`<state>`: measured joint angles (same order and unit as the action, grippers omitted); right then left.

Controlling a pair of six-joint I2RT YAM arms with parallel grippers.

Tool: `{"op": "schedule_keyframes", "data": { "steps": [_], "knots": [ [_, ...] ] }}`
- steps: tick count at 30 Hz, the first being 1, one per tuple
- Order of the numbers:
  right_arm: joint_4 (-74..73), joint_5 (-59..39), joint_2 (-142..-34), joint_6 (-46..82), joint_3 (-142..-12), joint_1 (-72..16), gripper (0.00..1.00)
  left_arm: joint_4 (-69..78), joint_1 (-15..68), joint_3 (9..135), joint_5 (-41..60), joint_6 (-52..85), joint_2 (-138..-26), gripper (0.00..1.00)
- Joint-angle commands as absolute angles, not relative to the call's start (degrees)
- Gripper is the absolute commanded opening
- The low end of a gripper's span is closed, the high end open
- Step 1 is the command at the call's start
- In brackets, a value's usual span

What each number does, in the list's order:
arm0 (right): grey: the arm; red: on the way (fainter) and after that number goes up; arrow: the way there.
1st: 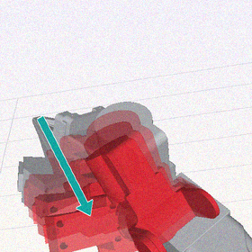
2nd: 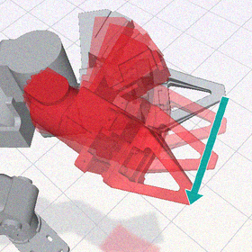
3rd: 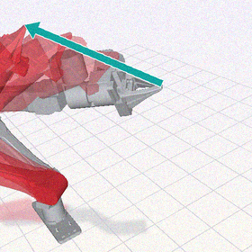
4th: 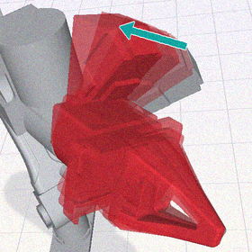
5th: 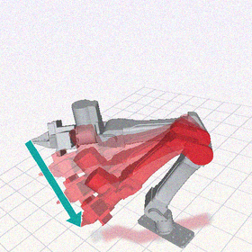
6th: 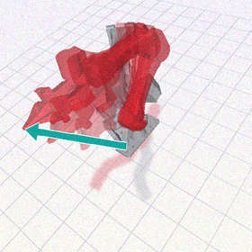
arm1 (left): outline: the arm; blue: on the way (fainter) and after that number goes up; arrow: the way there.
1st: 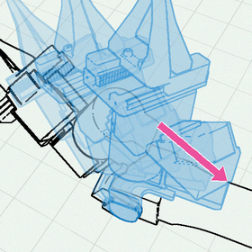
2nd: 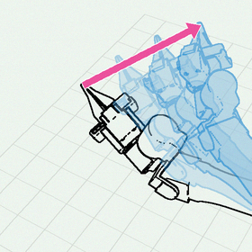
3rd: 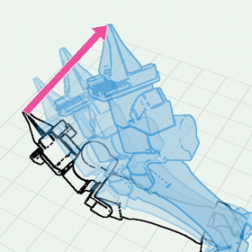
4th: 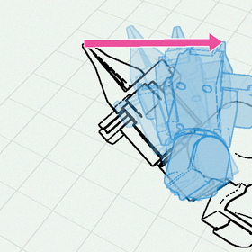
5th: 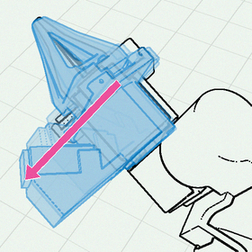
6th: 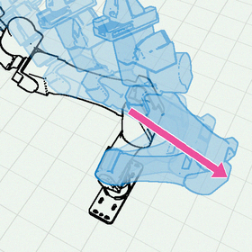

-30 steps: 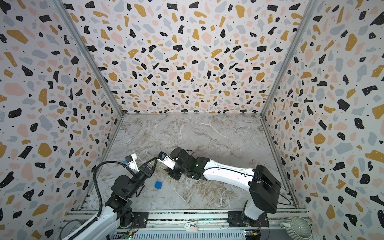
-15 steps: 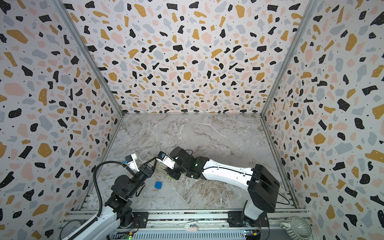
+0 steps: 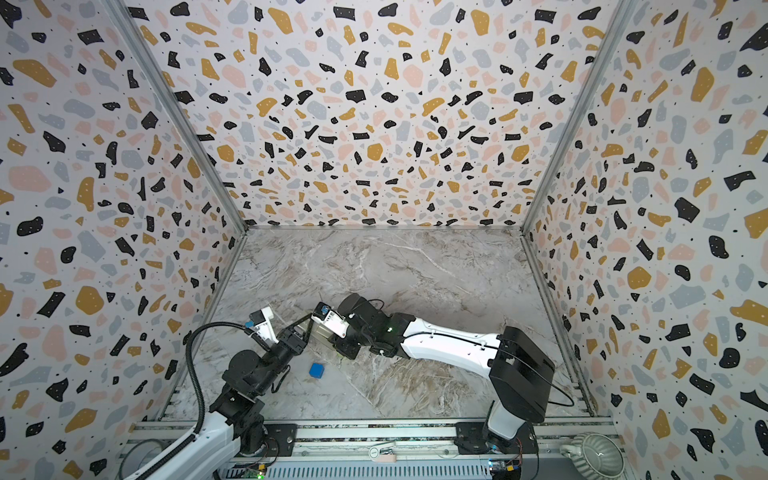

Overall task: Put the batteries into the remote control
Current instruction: 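Carry the cover with the right gripper over the remote's battery compartment, then lower the cover onto the compartment and open the right gripper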

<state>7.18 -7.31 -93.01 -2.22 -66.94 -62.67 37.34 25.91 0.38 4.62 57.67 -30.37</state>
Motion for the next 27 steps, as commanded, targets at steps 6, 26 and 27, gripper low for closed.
{"op": "schedule_keyframes", "data": {
  "steps": [6,26,27],
  "knots": [
    [6.8,-6.9,-94.1,-1.5,-69.4,-62.5,0.11,46.4,26.3,-7.3,7.6,59.7,-29.7,0.00],
    [6.4,-4.3,-92.8,-2.5,-68.7,-63.6,0.40,45.2,26.3,-6.3,9.1,59.1,-31.3,0.00],
    [6.5,-4.1,-92.7,-2.5,-68.7,-63.7,0.40,45.2,26.3,-6.3,9.1,59.2,-31.4,0.00]
  ]
}}
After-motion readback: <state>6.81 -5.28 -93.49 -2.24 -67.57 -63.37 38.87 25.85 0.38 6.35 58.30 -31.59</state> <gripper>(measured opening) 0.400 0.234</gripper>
